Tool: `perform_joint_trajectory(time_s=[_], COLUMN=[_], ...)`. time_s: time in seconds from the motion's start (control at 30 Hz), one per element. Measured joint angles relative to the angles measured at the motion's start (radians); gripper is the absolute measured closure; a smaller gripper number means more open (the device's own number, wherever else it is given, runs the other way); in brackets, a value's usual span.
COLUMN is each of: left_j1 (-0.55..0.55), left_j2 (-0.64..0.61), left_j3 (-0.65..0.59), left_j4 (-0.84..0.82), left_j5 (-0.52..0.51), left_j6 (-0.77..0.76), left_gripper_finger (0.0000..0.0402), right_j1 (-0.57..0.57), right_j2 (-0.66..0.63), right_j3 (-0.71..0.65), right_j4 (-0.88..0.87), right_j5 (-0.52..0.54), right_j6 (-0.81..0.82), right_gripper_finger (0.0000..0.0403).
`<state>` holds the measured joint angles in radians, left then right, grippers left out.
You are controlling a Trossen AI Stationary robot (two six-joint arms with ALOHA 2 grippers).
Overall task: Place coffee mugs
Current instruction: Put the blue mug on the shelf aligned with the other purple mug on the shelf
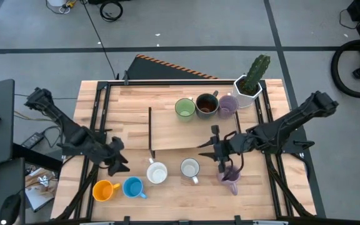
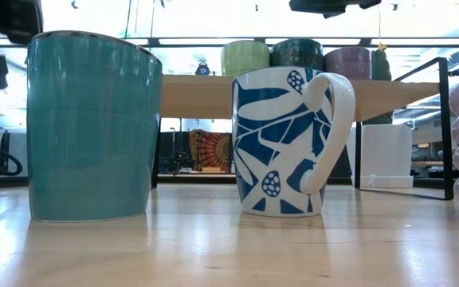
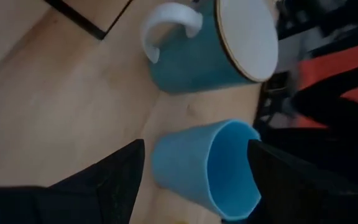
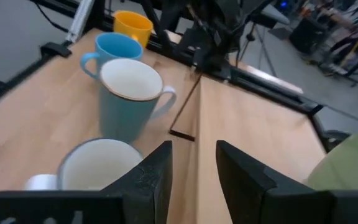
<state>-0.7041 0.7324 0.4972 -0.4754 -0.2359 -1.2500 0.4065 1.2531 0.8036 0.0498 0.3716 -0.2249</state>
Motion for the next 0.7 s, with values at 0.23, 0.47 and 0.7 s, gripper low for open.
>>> perform_joint_trajectory(time_s=[0.23, 0.47, 0.7], left_j1=[-0.042, -0.089, -0.113], left_j2=[0.175, 0.352, 0.476], left_j3=[0.232, 0.411, 0.529], left_j4=[-0.240, -0.366, -0.394], left_j5=[0.022, 0.023, 0.072], left_j6=[-0.044, -0.043, -0.085], left_gripper_finger=[0.0114, 0.0114, 0.0114], right_j1=[-0.010, -0.028, -0.035], right_j2=[0.012, 0.012, 0.012], right_j3=[0.000, 0.000, 0.000], right_j4=[0.034, 0.034, 0.036], right_j5=[0.027, 0.015, -0.033], right_j6=[-0.040, -0.032, -0.014], right_gripper_finger=[0.0273, 0.0273, 0.0273])
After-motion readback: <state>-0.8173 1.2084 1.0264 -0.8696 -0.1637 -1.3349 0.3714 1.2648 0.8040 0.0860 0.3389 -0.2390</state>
